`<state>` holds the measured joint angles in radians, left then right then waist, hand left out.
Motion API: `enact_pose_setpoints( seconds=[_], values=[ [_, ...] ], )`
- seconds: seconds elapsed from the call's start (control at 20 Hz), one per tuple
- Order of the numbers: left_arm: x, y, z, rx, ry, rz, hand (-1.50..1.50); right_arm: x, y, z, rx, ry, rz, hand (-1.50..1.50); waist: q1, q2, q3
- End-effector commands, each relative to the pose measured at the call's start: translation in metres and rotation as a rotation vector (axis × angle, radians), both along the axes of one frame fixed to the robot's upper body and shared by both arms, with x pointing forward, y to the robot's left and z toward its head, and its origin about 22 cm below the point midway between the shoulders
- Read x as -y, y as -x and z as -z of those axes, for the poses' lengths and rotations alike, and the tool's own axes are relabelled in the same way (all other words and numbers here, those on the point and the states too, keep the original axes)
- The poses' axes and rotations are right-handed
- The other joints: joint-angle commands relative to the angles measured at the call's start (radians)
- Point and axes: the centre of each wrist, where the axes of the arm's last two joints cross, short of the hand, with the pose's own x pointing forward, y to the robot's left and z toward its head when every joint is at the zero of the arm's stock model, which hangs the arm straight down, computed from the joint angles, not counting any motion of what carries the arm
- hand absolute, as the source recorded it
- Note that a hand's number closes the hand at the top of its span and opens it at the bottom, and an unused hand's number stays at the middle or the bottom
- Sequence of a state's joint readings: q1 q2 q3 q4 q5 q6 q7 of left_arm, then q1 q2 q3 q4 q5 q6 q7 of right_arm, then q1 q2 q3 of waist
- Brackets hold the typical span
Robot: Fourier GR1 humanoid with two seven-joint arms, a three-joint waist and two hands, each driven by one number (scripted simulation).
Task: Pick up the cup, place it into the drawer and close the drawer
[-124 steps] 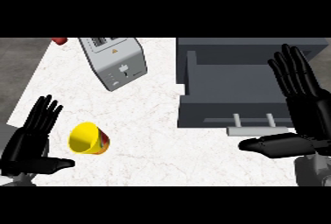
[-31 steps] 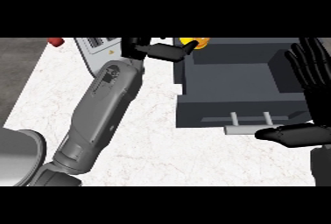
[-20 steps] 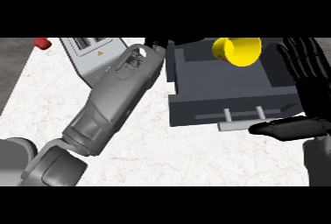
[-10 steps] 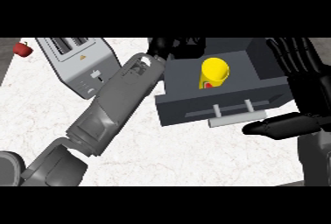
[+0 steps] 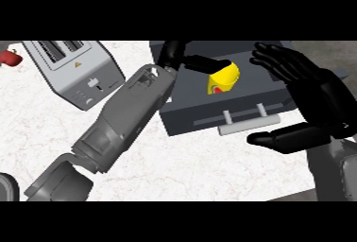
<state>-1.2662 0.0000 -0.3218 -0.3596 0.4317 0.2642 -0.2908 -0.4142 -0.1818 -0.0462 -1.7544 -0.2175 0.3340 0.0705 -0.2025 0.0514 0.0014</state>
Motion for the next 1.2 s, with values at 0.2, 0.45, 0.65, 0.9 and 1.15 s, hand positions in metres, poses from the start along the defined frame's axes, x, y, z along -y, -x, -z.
enact_pose_setpoints(
  seconds=[0.2,0.45,0.65,0.9,1.15],
  values=[
    [0.004,0.001,-0.014,0.1,0.236,0.009,-1.5,-0.012,0.009,0.008,-0.092,0.156,-0.339,1.5,0.019,-0.016,-0.002],
    [0.0,0.001,-0.005,0.132,0.252,-0.069,-1.5,-0.008,0.012,0.006,-0.139,0.512,-0.361,1.5,0.062,-0.023,-0.002],
    [0.002,-0.003,-0.016,0.105,0.276,-0.109,-1.5,-0.013,0.022,0.013,-0.119,0.674,-0.226,-1.5,0.096,-0.03,0.0],
    [-0.011,0.0,0.009,0.116,0.346,-0.069,-1.5,-0.015,0.03,0.058,-0.136,0.788,-0.076,-1.5,0.173,-0.039,-0.001],
    [-0.02,0.006,0.03,0.101,0.376,-0.055,-1.5,-0.028,0.009,0.121,-0.224,0.909,-0.089,-1.5,0.223,-0.04,0.0]
  ],
)
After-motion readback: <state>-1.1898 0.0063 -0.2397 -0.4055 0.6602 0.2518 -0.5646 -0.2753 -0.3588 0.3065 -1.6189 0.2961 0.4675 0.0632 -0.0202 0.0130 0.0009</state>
